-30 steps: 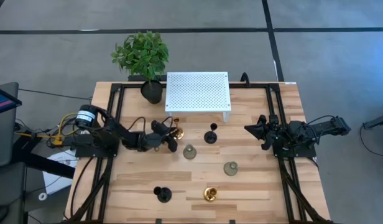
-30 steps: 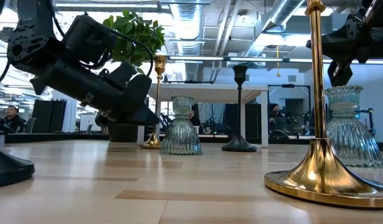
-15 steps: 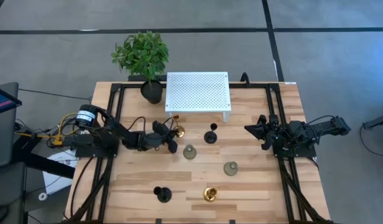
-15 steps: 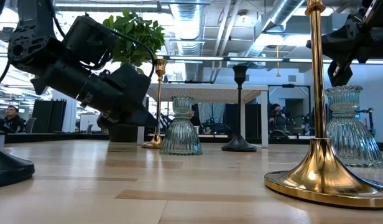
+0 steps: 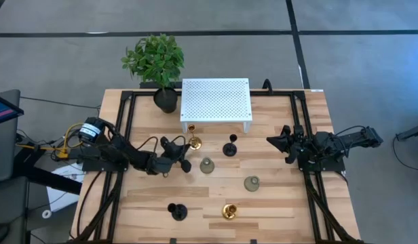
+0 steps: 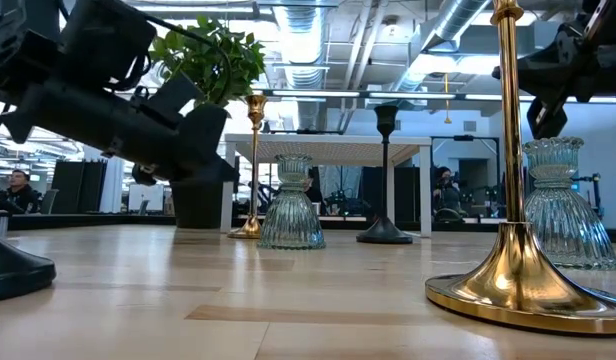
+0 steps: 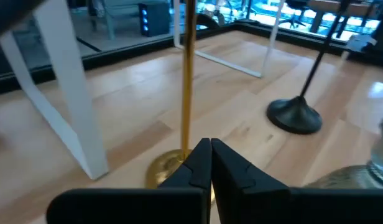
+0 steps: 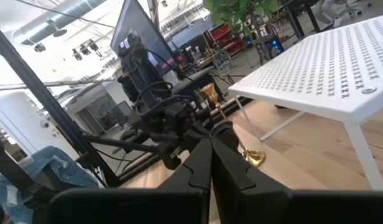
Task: Pick & Place candle stick holders
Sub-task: Put the top gold candle holder on the shelf
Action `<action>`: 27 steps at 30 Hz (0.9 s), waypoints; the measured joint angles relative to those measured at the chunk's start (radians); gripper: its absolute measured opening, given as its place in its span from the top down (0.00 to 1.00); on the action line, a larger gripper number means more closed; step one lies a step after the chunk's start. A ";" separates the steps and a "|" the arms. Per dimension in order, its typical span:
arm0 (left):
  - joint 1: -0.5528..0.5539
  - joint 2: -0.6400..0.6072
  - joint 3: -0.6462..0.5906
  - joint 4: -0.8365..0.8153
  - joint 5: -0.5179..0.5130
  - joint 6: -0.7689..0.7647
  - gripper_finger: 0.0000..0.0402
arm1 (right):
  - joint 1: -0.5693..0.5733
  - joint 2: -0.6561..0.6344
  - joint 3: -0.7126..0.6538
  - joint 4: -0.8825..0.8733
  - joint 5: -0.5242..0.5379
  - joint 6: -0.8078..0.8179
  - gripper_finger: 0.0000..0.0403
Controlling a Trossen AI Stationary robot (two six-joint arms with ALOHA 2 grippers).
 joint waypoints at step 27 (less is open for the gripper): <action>0.195 0.000 0.000 0.000 0.270 0.011 0.46 | 0.000 0.000 0.000 -0.018 0.000 0.001 1.00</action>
